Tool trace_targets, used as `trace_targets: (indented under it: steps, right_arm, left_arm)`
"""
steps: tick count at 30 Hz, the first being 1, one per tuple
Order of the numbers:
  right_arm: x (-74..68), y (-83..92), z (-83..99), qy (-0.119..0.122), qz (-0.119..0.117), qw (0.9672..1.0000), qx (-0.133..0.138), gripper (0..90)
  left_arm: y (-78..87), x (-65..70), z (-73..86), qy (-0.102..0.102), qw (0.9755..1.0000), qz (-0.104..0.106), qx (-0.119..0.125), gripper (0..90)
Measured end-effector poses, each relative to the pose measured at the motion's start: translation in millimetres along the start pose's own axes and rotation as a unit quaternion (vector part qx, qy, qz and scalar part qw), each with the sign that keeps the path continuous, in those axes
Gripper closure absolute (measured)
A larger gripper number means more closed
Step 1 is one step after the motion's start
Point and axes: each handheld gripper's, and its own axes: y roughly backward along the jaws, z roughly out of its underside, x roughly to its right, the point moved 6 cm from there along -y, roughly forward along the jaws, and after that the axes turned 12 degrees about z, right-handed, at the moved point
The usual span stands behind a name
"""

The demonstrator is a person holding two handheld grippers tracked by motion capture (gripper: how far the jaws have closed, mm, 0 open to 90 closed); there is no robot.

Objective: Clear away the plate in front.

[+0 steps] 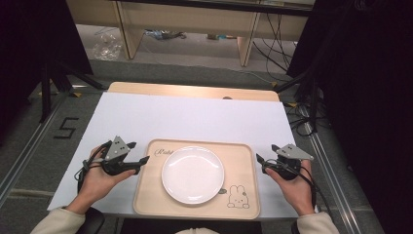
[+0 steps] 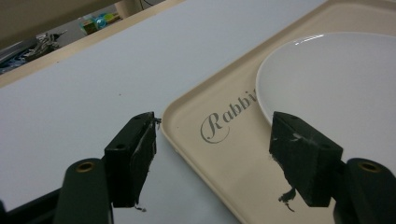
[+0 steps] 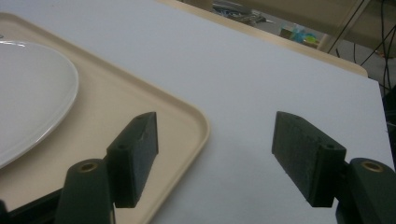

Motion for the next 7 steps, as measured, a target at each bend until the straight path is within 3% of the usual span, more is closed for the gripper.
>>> trace_targets:
  steps: [3,5,6,7]
  right_arm:
    - [0.9,-0.6,0.8,0.004,0.0,1.0,0.0,32.0]
    - [1.0,-1.0,1.3,0.002,0.0,1.0,-0.001,31.8]
    - [1.0,-1.3,1.5,0.002,-0.001,1.0,0.0,31.7]
    - [1.3,-1.5,1.7,0.001,-0.001,1.0,-0.001,31.6]
  left_arm:
    - [-1.0,0.5,0.1,-0.002,1.0,0.001,-0.003,32.0]
    - [-2.9,3.0,-0.3,0.011,0.9999,0.004,0.005,31.9]
    - [-3.0,2.0,0.0,-0.004,0.9999,0.012,-0.003,32.0]
    - [-3.5,3.0,0.2,-0.001,0.9999,0.011,-0.003,32.0]
